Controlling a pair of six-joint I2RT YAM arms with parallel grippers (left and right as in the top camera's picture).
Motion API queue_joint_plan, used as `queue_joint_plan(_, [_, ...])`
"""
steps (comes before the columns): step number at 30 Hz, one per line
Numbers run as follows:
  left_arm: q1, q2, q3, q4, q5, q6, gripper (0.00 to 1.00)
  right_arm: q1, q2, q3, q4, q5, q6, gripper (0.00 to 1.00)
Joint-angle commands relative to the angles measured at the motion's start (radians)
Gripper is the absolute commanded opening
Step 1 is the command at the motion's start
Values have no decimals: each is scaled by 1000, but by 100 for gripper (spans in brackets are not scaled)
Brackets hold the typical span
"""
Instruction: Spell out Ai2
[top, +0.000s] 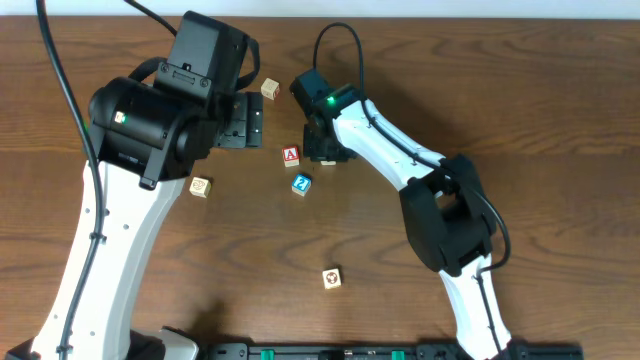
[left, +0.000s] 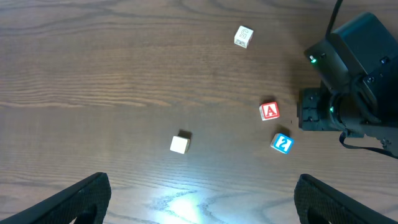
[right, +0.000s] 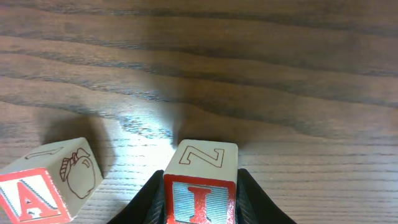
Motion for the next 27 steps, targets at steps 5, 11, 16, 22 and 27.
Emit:
queue_joint_plan(5, [-3,11,-52,0,-25,6,95,5,-27,-13,-2,2,31,21])
queue_joint_plan(11, [-3,11,-72,14,-24,6,95,3,-27,-13,-18,41,31,22])
queue_joint_plan(16, [-3,11,-72,29,-23,6,95,0,-27,-13,-31,54,19,27])
queue_joint_plan(22, [-3,11,-72,29,-23,6,95,-1,-27,-13,-21,54,19,44])
queue_joint_plan(27, [-3,11,-72,29,-23,6,95,-3,-41,-13,-3,65,19,51])
